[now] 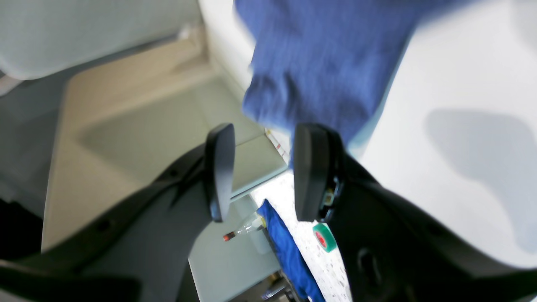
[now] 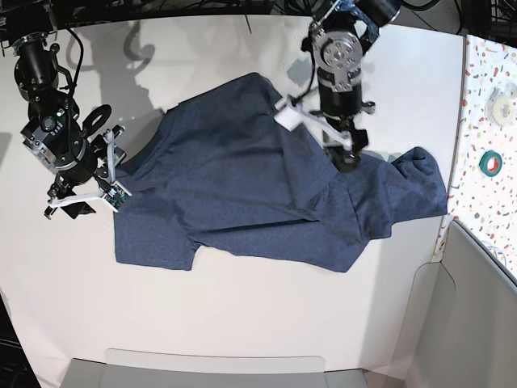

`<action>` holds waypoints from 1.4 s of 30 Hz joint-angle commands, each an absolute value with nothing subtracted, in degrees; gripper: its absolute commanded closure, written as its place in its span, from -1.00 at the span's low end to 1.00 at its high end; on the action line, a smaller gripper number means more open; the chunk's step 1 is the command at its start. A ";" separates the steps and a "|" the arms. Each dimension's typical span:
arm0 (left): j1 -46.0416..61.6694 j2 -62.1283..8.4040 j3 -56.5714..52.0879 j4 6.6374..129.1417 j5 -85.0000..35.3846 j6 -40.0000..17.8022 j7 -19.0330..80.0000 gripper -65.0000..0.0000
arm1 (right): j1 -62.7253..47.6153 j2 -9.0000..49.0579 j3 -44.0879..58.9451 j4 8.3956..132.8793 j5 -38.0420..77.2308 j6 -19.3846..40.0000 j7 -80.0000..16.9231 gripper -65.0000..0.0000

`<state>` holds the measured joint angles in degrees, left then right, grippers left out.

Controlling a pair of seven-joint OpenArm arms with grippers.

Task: Layout the t-shirt on the table in an organized manner, then fold the t-shirt properly
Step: 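Move both grippers to the shirt's edges to grasp again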

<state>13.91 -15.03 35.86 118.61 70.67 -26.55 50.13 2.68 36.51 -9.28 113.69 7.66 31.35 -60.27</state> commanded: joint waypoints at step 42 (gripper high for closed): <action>9.01 -18.33 22.99 119.52 56.22 -25.54 51.03 0.31 | -5.41 41.45 -4.00 117.23 -29.05 40.00 -70.02 -0.44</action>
